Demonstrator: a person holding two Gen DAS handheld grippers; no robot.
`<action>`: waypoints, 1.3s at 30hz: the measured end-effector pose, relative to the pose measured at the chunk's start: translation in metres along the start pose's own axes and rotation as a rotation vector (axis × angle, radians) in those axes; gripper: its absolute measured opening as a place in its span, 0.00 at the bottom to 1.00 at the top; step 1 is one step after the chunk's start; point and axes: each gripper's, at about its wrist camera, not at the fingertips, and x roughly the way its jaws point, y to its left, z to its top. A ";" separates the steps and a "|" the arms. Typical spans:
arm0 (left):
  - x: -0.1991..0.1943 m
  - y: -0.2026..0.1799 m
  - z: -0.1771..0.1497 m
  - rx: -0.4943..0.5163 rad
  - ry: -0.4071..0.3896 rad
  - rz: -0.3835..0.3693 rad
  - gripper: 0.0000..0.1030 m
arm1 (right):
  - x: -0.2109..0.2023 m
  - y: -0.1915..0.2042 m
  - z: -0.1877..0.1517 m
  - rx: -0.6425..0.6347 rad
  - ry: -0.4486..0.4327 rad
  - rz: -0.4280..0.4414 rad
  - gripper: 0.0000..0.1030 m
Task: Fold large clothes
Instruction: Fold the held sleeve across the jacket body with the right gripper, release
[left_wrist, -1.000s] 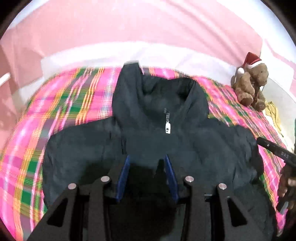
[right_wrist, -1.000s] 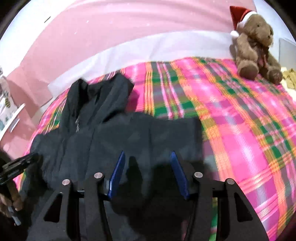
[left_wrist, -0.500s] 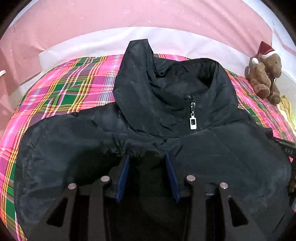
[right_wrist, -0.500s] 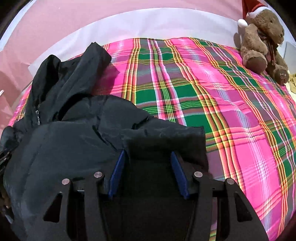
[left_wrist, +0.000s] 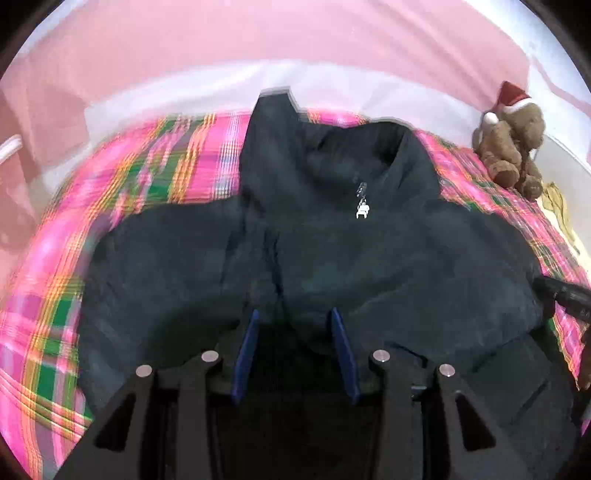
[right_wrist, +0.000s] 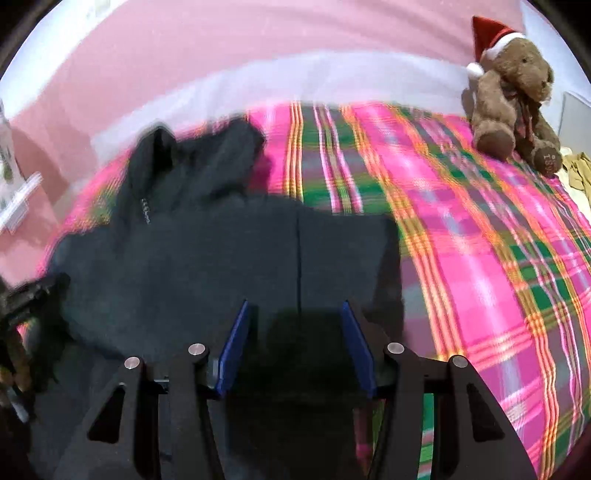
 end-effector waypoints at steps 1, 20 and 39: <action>0.003 0.003 0.000 -0.013 -0.001 -0.011 0.43 | 0.008 -0.002 -0.001 0.008 0.022 0.001 0.51; -0.055 0.007 -0.011 -0.017 -0.045 0.013 0.42 | -0.021 0.009 -0.010 0.021 -0.029 -0.008 0.51; -0.182 -0.014 -0.062 -0.035 -0.106 -0.045 0.51 | -0.147 0.098 -0.061 -0.039 -0.150 0.120 0.51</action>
